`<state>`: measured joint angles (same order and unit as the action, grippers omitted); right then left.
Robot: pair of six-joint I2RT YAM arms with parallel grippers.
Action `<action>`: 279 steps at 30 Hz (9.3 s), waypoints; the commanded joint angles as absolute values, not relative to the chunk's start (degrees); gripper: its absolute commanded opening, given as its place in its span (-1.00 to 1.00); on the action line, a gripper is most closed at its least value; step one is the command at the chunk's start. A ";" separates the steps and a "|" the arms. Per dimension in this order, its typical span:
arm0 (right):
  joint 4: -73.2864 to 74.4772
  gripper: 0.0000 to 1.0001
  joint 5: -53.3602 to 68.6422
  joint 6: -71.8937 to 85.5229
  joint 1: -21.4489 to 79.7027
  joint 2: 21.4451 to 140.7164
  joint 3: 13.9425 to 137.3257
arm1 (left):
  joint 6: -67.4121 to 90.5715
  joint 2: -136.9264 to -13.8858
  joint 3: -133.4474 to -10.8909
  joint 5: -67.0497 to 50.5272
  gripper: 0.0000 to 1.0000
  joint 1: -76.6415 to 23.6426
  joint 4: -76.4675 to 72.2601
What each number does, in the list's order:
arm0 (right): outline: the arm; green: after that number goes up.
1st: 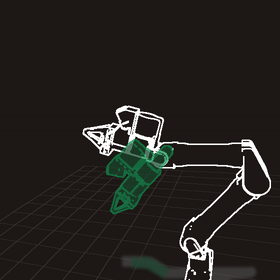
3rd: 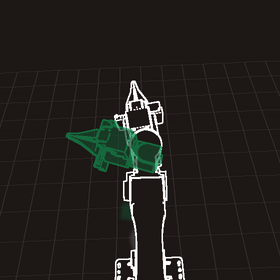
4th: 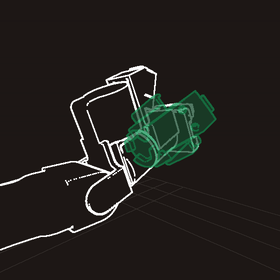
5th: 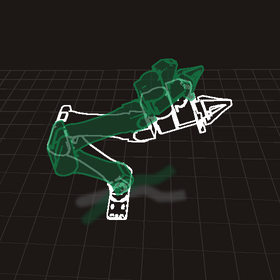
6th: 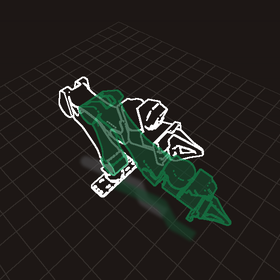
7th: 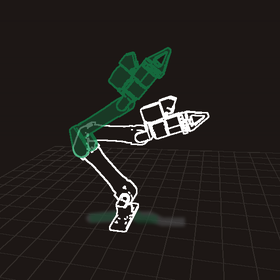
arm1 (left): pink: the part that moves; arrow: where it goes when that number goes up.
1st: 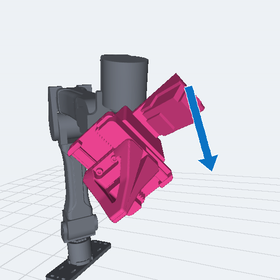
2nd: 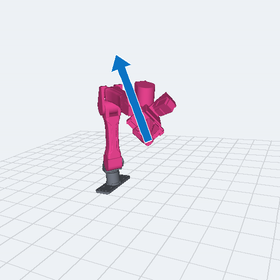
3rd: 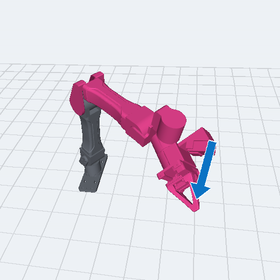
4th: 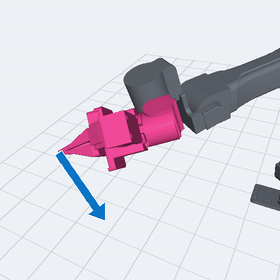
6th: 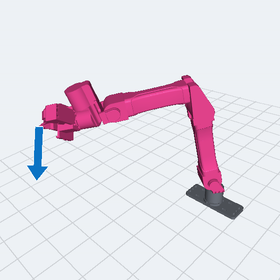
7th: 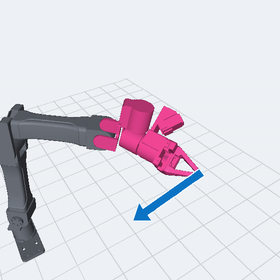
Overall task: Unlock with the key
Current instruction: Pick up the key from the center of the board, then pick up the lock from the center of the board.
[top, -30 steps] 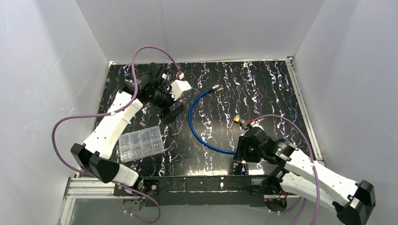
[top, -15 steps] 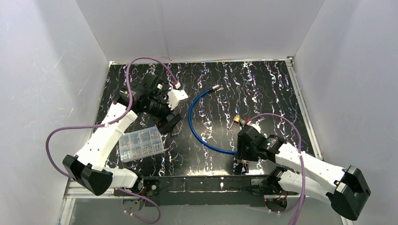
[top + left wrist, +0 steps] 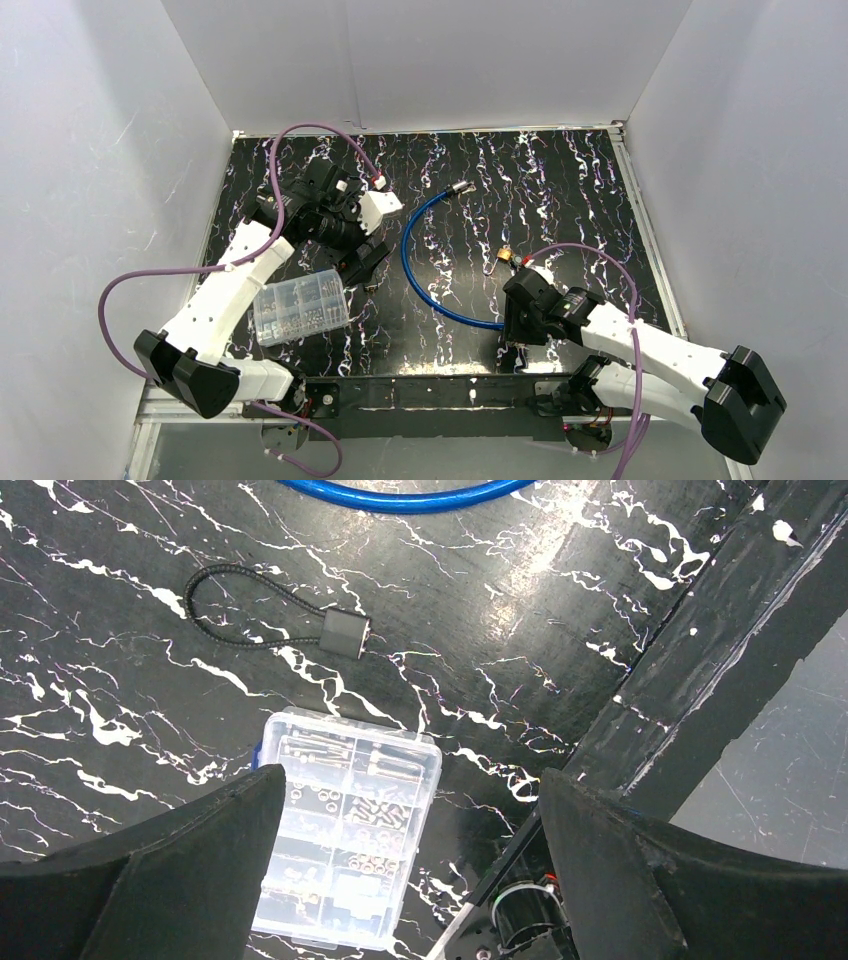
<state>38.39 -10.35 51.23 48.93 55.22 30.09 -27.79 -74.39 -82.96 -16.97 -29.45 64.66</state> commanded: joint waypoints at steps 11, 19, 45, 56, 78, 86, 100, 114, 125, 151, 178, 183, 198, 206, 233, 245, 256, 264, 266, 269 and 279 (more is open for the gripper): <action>38.23 -0.09 -11.49 54.19 49.35 53.35 27.43 | -27.27 -72.38 -82.63 -17.97 0.94 -29.53 64.56; 35.83 -0.20 -12.09 54.18 49.32 55.60 27.99 | -27.17 -72.78 -83.30 -17.80 0.93 -29.53 64.57; 33.77 -0.97 -12.94 51.83 49.29 55.17 29.20 | -29.09 -73.16 -84.53 -19.89 0.89 -29.53 65.48; 31.90 -0.97 -6.74 43.63 49.34 45.42 37.80 | -25.47 -66.66 -76.41 -44.96 0.93 -29.61 50.19; 24.47 -0.97 1.71 37.29 49.33 47.24 57.66 | 7.57 -72.68 -67.94 -55.07 0.83 -41.40 15.71; 21.94 -0.97 2.44 37.52 49.39 46.35 57.90 | 15.90 -73.01 -67.90 -56.48 0.38 -41.26 11.57; 20.41 -0.97 3.67 37.61 49.40 45.68 58.70 | 17.42 -72.84 -66.98 -55.04 0.29 -40.30 11.35; 17.91 -0.97 2.80 37.63 49.49 45.71 58.14 | 25.26 -73.59 -66.90 -60.69 -0.47 -40.14 6.37; 16.98 -0.97 2.99 36.80 50.23 46.33 58.98 | 22.50 -73.34 -67.55 -57.42 -0.47 -40.17 9.41; 23.39 0.40 6.35 17.55 51.15 42.82 66.54 | -31.84 -78.95 -96.95 -46.93 -1.00 -41.06 67.61; 11.03 -0.16 32.57 17.71 53.02 58.82 69.00 | -27.95 -77.96 -105.23 -46.72 -1.00 -42.90 73.18; 11.42 -0.22 31.15 16.71 54.03 59.66 68.92 | -27.93 -77.96 -105.45 -46.41 -1.00 -42.92 73.17; 12.81 -0.62 31.02 16.61 55.71 62.02 68.99 | -27.38 -78.12 -105.91 -45.81 -1.00 -42.94 72.55; 15.20 -0.97 30.75 16.56 55.80 62.93 70.02 | -27.91 -77.76 -106.23 -44.92 -1.00 -42.93 72.63; 11.50 -0.97 28.78 20.67 55.63 52.54 62.45 | -36.14 -68.31 -95.32 -34.37 0.26 -41.03 62.90; 15.43 -0.97 20.30 22.24 54.67 42.76 54.93 | -58.66 -71.02 -66.99 -21.48 0.86 -31.84 49.73; 16.64 -0.97 15.56 23.42 54.51 37.21 51.73 | -73.77 -88.75 -66.03 -21.67 0.80 -25.27 46.20; 17.58 -0.97 11.68 22.76 54.23 34.47 51.37 | -82.60 -102.16 -72.87 -17.87 0.69 -22.58 49.88; 17.86 -0.97 11.27 22.57 54.14 34.36 51.90 | -84.19 -103.34 -72.36 -17.26 0.68 -22.53 48.53; 17.78 -0.97 10.57 22.42 54.01 34.04 52.12 | -86.02 -104.50 -71.26 -16.94 0.65 -22.54 46.83; 17.53 -0.97 9.26 21.96 53.47 33.88 52.19 | -78.48 -104.43 -67.79 -19.69 0.07 -25.87 43.19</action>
